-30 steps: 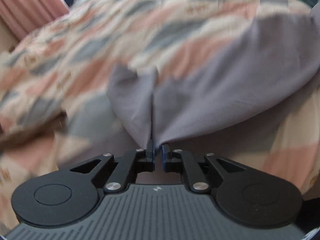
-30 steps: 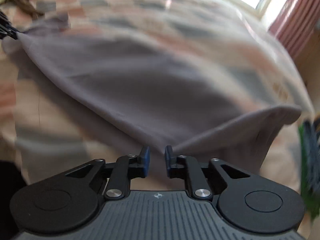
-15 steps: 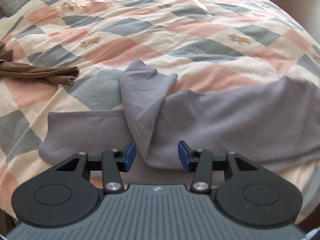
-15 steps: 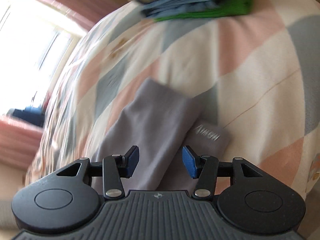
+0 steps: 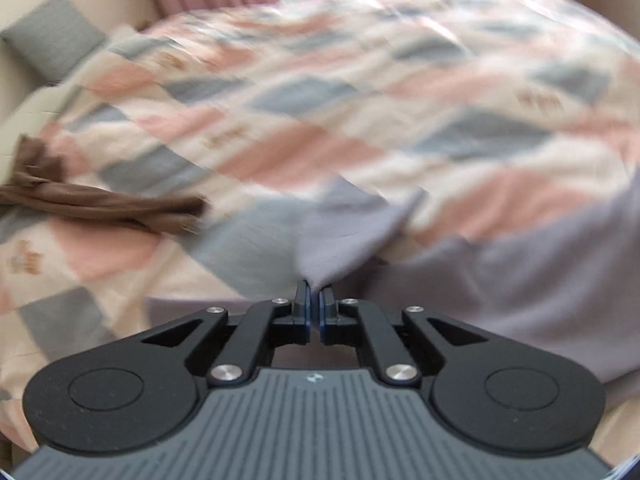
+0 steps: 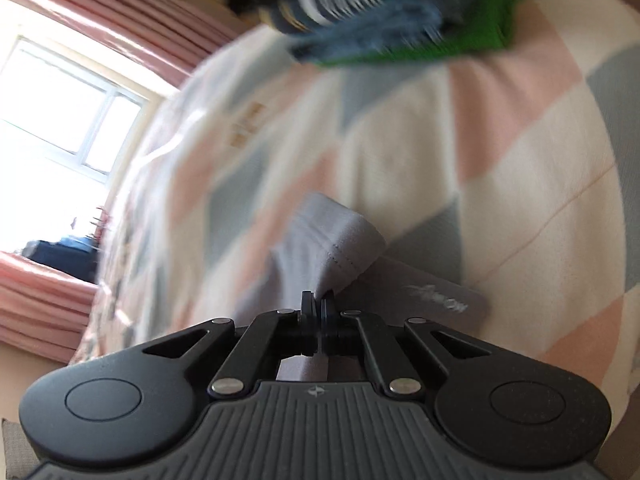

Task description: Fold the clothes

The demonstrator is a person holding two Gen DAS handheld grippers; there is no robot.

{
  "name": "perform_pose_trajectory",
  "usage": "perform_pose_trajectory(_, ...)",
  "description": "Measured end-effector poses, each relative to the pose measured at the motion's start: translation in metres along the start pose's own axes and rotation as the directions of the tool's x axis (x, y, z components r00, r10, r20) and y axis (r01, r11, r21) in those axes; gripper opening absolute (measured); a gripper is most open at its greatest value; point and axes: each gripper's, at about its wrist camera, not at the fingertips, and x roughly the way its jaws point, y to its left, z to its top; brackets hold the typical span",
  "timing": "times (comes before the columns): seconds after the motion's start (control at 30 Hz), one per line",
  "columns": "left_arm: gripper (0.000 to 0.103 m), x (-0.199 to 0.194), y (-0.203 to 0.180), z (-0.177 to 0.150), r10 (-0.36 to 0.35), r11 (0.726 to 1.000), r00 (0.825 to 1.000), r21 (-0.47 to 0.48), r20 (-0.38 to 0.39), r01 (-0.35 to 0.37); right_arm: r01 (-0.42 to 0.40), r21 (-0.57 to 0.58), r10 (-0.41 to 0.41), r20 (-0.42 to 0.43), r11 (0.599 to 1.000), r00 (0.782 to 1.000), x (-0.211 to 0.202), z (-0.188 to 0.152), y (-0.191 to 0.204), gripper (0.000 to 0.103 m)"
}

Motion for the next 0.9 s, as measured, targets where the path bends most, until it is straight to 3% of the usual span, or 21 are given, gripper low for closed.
perform_pose_trajectory(0.07, 0.003, -0.011, 0.016, -0.002, 0.004, 1.000, 1.000, -0.024, 0.002, -0.004, 0.005, 0.009, -0.005, -0.004, 1.000, 1.000, -0.010, -0.005, -0.001, 0.002)
perform_pose_trajectory(0.23, 0.004, -0.002, 0.016, -0.030, 0.014, 1.000, 0.998, 0.012, -0.068, -0.013, 0.156, 0.030, -0.154, -0.054, 0.987, 0.987, 0.003, -0.022, -0.032, 0.002)
perform_pose_trajectory(0.5, 0.004, -0.002, 0.018, -0.050, 0.022, 1.000, 0.999, -0.005, -0.045, -0.022, 0.138, -0.013, -0.138, -0.019, 0.990, 0.990, -0.018, -0.029, -0.024, 0.002)
perform_pose_trajectory(0.63, 0.005, 0.006, 0.017, -0.057, 0.018, 1.000, 0.997, -0.003, -0.078, -0.018, 0.245, -0.080, -0.251, -0.076, 0.966, 0.965, 0.013, -0.037, -0.038, 0.003)
perform_pose_trajectory(0.73, 0.014, 0.017, 0.006, -0.063, 0.051, 0.997, 0.991, 0.059, -0.124, -0.044, 0.265, -0.078, -0.270, -0.059, 0.961, 0.961, 0.018, -0.041, -0.033, 0.017)
perform_pose_trajectory(0.83, 0.027, 0.005, 0.004, -0.055, 0.081, 0.995, 0.992, 0.061, -0.099, -0.076, 0.348, -0.225, -0.347, 0.047, 0.910, 0.937, 0.004, -0.052, -0.006, 0.057)
perform_pose_trajectory(0.9, 0.033, -0.007, -0.001, -0.045, 0.102, 0.991, 0.994, 0.091, -0.040, -0.098, 0.403, -0.333, -0.383, 0.129, 0.852, 0.915, -0.005, -0.062, 0.012, 0.057)
